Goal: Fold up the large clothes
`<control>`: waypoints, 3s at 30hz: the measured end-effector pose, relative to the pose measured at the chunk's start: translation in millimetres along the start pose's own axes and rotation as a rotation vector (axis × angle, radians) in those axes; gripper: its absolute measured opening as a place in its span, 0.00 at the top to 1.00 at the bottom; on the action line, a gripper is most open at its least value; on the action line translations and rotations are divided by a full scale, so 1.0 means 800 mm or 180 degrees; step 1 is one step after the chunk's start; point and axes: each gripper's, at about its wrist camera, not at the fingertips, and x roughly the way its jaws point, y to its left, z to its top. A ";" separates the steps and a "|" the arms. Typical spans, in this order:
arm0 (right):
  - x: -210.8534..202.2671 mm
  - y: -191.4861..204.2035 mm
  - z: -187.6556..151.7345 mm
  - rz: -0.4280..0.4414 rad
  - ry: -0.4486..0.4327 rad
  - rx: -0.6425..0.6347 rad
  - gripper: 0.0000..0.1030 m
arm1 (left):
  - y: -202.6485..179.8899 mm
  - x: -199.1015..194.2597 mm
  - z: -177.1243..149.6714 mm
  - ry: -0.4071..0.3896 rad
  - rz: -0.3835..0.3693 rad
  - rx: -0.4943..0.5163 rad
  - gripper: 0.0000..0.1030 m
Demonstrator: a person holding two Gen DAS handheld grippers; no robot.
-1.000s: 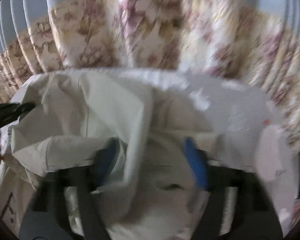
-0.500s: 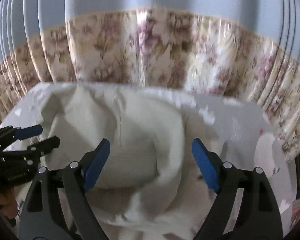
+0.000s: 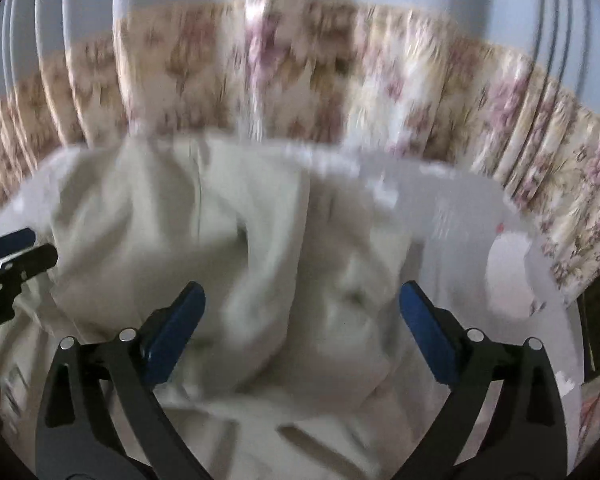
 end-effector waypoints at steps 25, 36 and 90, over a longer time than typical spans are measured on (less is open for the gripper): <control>0.220 -0.009 0.085 -0.0082 0.0769 0.0317 0.03 | 0.063 0.194 0.043 0.0586 0.0608 -0.0252 0.04; 0.153 -0.011 0.089 0.0187 0.0422 0.0324 0.03 | 0.068 0.142 0.046 0.0343 0.0307 -0.0376 0.05; -0.235 -0.117 -0.339 0.0316 0.0539 0.0539 0.25 | 0.076 -0.212 -0.327 0.0297 0.0071 -0.0230 0.03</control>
